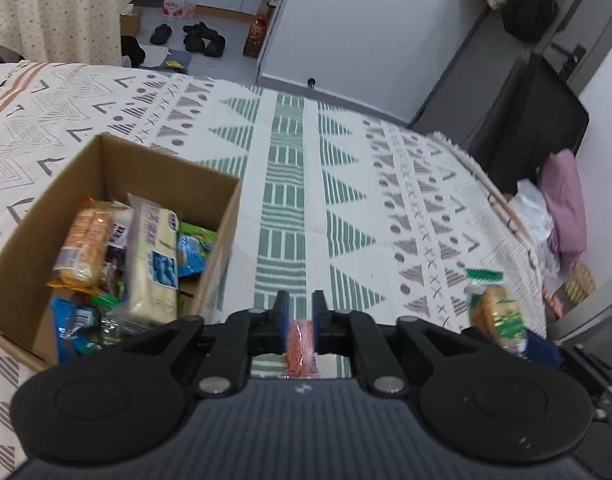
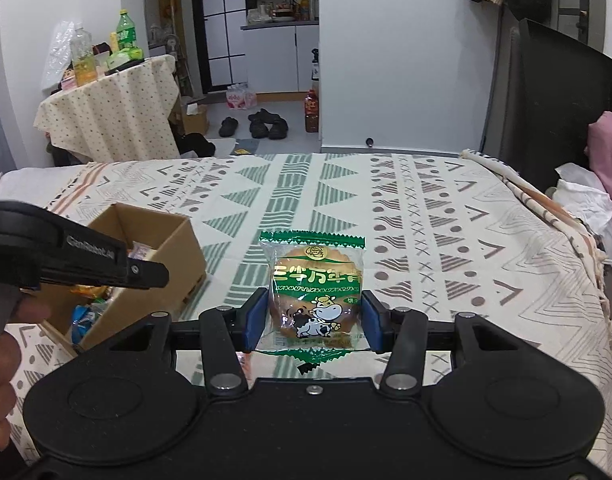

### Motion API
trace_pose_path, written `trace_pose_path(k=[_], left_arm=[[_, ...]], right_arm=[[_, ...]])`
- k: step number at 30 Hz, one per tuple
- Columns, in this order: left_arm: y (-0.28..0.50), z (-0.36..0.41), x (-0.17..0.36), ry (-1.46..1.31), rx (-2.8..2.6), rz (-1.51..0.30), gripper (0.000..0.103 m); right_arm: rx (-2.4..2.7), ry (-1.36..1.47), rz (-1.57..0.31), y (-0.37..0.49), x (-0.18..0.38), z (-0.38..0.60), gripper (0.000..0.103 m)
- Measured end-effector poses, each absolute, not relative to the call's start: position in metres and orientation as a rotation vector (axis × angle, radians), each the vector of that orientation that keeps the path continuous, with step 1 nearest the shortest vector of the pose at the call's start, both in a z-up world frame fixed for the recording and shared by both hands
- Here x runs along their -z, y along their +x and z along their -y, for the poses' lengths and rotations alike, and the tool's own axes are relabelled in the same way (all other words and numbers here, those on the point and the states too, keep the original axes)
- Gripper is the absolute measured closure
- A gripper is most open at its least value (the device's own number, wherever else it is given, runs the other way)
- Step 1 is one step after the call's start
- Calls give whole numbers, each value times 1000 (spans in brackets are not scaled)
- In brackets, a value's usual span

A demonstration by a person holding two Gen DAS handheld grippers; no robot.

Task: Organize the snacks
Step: 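Carry both snacks over the cardboard box and open both tools to drop them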

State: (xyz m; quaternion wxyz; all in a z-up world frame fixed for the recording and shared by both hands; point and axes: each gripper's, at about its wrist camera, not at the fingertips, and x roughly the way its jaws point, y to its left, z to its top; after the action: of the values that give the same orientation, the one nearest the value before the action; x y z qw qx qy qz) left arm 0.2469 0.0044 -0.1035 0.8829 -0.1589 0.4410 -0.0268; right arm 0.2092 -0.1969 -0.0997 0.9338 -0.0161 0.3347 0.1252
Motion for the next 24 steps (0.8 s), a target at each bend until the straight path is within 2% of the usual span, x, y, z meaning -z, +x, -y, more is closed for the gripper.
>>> trace_pose_path(k=[1,4,7,24], left_arm=[[250,-1,108,-332,60,-935,76],[252,8,117,-320,66,-953,59],[253,16,123,-299,64,-963,53],[273,42,182,-247,-33,-1059,52]], right_arm=[[-249,-31,-686,208,100,199,55],[-228,-21,-697,208,105,205,55],[-212,-9,-713,208,113,211,55],[-171,36,-751,211,131,236,55]])
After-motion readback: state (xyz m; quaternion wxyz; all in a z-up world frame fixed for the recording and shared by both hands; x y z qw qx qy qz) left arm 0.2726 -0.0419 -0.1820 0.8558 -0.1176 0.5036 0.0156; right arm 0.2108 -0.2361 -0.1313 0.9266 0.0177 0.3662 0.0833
